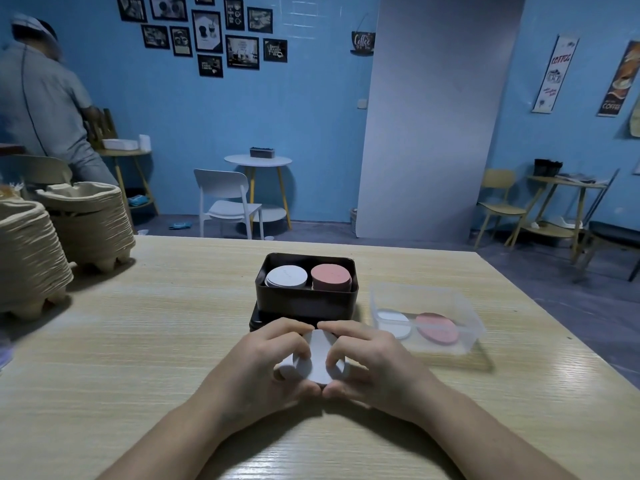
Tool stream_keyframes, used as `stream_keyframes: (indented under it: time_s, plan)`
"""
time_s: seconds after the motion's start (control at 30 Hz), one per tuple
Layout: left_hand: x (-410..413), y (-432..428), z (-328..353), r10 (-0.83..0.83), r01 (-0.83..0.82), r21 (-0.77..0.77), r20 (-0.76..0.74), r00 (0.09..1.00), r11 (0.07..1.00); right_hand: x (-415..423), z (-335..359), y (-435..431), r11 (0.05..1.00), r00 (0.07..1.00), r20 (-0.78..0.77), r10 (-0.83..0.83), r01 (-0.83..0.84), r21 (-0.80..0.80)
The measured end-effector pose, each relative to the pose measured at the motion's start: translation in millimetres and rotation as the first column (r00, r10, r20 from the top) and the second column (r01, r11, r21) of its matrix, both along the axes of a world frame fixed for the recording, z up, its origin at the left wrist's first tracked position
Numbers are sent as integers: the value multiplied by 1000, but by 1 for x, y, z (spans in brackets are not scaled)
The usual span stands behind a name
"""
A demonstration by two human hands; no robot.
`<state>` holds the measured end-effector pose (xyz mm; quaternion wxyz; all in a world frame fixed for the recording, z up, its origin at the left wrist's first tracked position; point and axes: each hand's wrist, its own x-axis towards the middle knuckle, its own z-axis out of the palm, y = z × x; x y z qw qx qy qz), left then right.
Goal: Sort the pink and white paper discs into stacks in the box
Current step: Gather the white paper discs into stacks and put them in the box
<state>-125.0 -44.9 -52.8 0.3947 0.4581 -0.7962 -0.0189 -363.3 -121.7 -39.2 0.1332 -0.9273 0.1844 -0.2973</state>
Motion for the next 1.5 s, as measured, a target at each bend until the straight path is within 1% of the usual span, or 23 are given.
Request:
stream_keyframes:
  time_s: [0.07, 0.2, 0.3, 0.5, 0.7, 0.77, 0.83, 0.93, 1.1, 1.23, 1.37, 1.5]
  plan:
    - [1, -2, -2, 0, 0, 6, 15, 1000, 1000, -1, 3, 1, 1000, 1000, -18, -13, 13, -6]
    - [-1, 1, 3, -20, 20, -1, -2, 1000, 1000, -5, 5, 3, 999, 999, 15, -37, 36, 34]
    - [-4, 5, 7, 1, -1, 10, -2, 1000, 1000, -5, 5, 4, 998, 999, -11, -37, 38, 50]
    - [-2, 4, 5, -8, 6, 100, 25, 1000, 995, -3, 11, 6, 998, 999, -48, 11, -8, 60]
    - [-2, 4, 6, -25, 18, 183, 35, 999, 983, -2, 9, 5, 997, 994, -106, -31, 39, 74]
    - [-2, 4, 6, 8, -23, 181, 79, 997, 983, -3, 8, 5, 995, 994, -102, -37, 46, 84]
    - [0, 6, 8, 79, -97, 162, 117, 990, 982, -4, 8, 5, 995, 995, -90, -52, 60, 86]
    - [2, 9, 10, 164, -190, 198, 142, 976, 962, -6, 7, 4, 990, 991, -82, -105, 113, 88]
    - [1, 9, 9, 188, -234, 253, 196, 962, 939, -4, 7, 6, 979, 983, -92, -158, 168, 115]
    - [3, 9, 10, 184, -219, 272, 149, 972, 937, -4, 7, 5, 974, 978, -112, -174, 188, 125]
    - [6, 10, 13, 209, -215, 250, 49, 977, 944, -5, 7, 5, 974, 979, -107, -174, 187, 128]
    - [7, 9, 13, 264, -250, 208, -42, 964, 946, -5, 4, 5, 977, 979, -136, -152, 170, 133]
